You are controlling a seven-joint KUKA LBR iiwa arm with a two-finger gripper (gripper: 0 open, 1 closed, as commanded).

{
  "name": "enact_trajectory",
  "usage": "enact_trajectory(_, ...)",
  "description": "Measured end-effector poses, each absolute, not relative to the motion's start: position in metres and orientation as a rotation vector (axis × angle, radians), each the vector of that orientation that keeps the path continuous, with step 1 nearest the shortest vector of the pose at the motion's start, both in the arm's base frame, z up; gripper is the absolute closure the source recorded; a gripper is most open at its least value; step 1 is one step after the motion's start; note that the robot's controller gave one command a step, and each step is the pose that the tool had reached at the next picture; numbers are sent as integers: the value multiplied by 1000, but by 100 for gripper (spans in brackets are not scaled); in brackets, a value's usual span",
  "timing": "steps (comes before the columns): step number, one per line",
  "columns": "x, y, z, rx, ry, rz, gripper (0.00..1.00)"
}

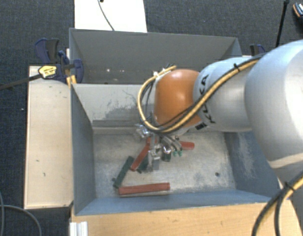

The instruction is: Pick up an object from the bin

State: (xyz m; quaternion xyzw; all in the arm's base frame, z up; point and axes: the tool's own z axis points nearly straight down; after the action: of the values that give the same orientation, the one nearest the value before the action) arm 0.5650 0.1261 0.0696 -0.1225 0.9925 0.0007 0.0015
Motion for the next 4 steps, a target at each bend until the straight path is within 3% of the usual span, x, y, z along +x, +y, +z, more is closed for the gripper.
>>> enact_trajectory(1,564,132,72,-520,3092,2,100)
enact_trajectory(4,563,132,83,-518,3096,2,100)
